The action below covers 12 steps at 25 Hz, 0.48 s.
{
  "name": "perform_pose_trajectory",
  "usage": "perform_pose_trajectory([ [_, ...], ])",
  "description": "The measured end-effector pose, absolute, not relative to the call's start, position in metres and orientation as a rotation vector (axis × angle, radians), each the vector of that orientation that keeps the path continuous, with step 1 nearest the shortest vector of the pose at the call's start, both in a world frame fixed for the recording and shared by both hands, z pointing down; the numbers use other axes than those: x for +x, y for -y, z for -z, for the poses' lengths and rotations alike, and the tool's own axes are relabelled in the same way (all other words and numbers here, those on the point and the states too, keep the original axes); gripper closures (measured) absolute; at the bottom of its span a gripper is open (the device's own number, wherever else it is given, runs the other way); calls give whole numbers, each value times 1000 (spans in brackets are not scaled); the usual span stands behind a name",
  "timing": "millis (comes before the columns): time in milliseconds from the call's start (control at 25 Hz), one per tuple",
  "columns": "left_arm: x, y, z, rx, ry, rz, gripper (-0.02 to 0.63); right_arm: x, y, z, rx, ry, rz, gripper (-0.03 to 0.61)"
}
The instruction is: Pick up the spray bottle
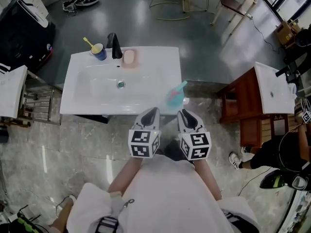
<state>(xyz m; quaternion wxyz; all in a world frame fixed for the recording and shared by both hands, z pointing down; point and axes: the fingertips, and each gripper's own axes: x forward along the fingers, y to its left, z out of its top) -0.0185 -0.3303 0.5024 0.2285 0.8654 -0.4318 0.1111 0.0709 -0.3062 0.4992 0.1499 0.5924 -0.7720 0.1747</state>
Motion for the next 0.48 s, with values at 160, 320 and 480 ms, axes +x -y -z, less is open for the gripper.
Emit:
perform_pose_trajectory([
  [160, -19, 334, -502, 2387, 1189, -330, 588, 72, 313, -499, 1706, 2232, -521, 430],
  [320, -17, 338, -506, 2385, 1207, -337, 588, 76, 322, -499, 1703, 2277, -493, 424],
  [480, -13, 346, -506, 2379, 1228, -335, 588, 84, 332, -498, 1695, 2303, -481, 393],
])
